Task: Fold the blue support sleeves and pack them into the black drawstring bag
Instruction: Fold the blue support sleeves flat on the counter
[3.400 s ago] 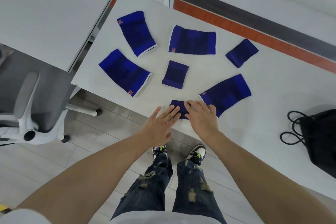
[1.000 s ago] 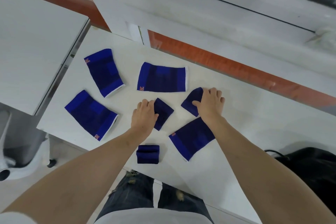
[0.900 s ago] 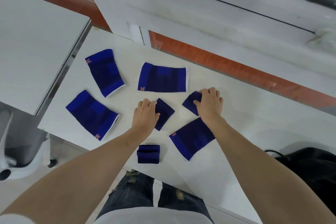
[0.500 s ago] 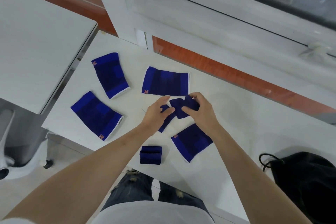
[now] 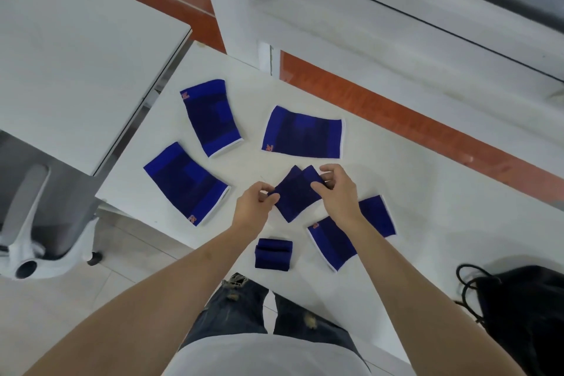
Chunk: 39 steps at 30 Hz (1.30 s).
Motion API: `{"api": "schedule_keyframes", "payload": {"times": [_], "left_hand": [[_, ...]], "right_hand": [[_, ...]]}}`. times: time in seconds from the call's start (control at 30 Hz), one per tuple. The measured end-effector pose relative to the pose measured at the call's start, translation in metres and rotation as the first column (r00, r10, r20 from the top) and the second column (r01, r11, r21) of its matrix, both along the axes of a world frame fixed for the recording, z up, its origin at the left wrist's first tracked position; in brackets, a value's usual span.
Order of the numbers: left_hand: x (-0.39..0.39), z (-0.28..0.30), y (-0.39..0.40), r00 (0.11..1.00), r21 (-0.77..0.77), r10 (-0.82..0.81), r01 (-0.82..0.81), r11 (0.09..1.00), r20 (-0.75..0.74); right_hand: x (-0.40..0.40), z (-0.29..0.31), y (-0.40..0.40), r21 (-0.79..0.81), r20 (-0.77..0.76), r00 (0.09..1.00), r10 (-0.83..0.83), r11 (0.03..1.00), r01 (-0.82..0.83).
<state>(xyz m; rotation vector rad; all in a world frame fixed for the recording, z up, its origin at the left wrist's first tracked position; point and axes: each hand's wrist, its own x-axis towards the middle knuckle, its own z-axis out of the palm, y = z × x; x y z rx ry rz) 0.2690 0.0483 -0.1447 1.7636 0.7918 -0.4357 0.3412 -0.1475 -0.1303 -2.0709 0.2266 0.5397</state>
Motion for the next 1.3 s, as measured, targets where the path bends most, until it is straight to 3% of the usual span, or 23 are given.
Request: {"api": "schedule_keyframes", "payload": {"times": [0.2, 0.5, 0.77, 0.87, 1.2, 1.3], "left_hand": [[0.000, -0.003, -0.002, 0.998, 0.080, 0.002, 0.003, 0.997, -0.064], [-0.002, -0.017, -0.003, 0.988, 0.197, -0.139, 0.150, 0.969, -0.068], [0.008, -0.016, -0.006, 0.949, 0.493, -0.288, 0.312, 0.812, -0.126], [0.019, -0.017, -0.011, 0.916, 0.561, -0.395, 0.365, 0.743, -0.073], [0.051, -0.018, -0.013, 0.877, 0.412, -0.480, 0.450, 0.793, -0.034], [0.052, -0.013, -0.009, 0.908, 0.282, -0.419, 0.398, 0.873, 0.013]], "right_hand": [[0.006, -0.017, 0.018, -0.153, 0.106, 0.989, 0.099, 0.985, -0.082], [0.012, -0.041, 0.023, -0.282, 0.103, 0.970, 0.218, 0.942, -0.182], [0.010, -0.041, 0.018, -0.386, 0.075, 0.939, 0.335, 0.878, -0.282], [0.009, -0.040, 0.015, -0.401, 0.082, 0.938, 0.336, 0.873, -0.277], [0.004, -0.040, 0.014, -0.361, 0.075, 0.951, 0.300, 0.897, -0.254], [0.002, -0.037, 0.010, -0.296, 0.037, 0.976, 0.215, 0.935, -0.195]]}}
